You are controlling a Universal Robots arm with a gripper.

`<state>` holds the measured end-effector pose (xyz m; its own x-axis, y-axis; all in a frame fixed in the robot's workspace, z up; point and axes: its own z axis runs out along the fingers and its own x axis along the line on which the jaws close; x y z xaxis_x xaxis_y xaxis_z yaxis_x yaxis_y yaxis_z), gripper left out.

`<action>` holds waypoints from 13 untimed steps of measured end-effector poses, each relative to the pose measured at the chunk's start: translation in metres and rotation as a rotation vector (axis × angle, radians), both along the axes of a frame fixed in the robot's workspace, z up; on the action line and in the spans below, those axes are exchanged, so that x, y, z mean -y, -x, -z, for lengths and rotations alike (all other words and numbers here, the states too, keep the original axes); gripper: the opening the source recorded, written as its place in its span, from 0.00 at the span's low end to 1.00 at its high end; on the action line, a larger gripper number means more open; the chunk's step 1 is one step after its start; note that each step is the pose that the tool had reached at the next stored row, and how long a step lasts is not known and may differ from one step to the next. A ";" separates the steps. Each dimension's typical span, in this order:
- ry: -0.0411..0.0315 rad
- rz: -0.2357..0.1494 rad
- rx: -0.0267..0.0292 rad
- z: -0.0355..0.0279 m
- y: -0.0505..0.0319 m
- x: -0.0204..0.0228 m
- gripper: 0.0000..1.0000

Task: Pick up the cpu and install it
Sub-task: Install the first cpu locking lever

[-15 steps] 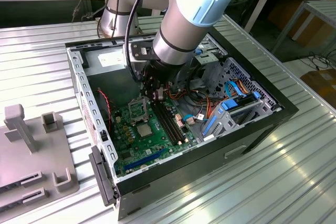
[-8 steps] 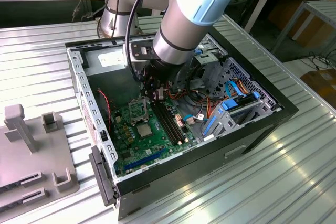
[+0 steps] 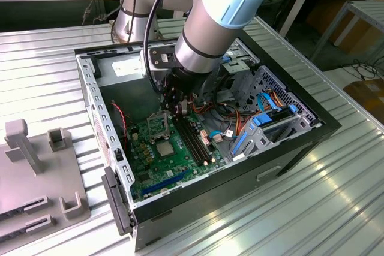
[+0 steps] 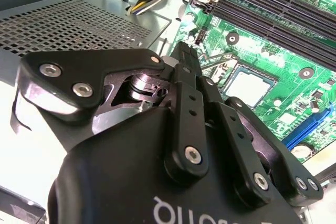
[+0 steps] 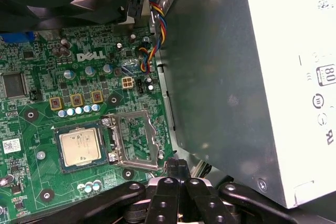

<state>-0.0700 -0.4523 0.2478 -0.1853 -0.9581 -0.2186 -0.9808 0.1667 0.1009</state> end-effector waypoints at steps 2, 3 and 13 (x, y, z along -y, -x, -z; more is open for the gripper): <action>-0.0002 0.000 0.0001 -0.0001 0.0000 0.0000 0.11; 0.0000 0.000 0.0000 -0.0004 0.0000 0.0000 0.11; 0.0001 0.000 0.0001 -0.0025 0.0000 0.0000 0.11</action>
